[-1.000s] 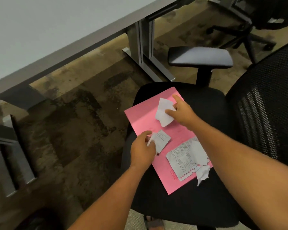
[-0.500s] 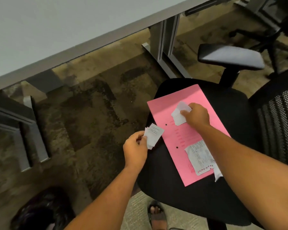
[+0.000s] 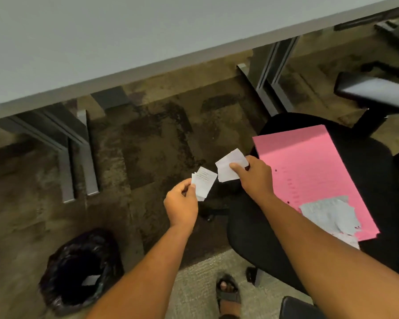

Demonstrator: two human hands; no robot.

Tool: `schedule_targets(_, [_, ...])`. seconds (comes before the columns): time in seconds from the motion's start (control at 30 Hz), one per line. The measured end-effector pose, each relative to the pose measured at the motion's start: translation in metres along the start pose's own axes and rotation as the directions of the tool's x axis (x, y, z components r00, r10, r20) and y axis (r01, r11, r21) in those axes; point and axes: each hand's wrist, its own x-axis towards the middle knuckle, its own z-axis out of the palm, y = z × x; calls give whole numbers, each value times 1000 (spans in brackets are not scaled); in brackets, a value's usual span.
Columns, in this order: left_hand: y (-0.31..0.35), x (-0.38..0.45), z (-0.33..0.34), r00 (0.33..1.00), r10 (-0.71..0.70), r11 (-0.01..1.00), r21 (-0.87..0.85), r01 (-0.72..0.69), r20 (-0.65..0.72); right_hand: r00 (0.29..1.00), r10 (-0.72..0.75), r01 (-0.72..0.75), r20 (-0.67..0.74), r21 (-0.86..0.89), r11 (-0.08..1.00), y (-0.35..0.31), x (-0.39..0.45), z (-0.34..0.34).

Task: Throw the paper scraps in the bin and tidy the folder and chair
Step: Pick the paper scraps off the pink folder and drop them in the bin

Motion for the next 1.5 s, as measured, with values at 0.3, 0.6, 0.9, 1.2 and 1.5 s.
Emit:
schedule_targets(0.3, [-67, 22, -113, 971, -157, 987, -72, 146, -181, 981, -24, 39, 192, -74, 996, -60, -54, 117])
schedule_targets(0.6, [-176, 31, -238, 876, -295, 955, -87, 284, -381, 918, -68, 105, 391, -74, 992, -107, -133, 255])
schedule_targets(0.9, [-305, 29, -340, 715, -475, 869, -147, 472, -513, 759, -50, 152, 649, -102, 983, -138, -237, 417])
schedule_targets(1.2, [-391, 43, -371, 620, -598, 790, -247, 561, -507, 662, 104, 151, 743, -268, 952, -127, -287, 529])
schedule_targets(1.5, [-399, 33, -367, 646, -599, 772, -129, 622, -473, 694, 56, 185, 718, -252, 950, -124, -291, 524])
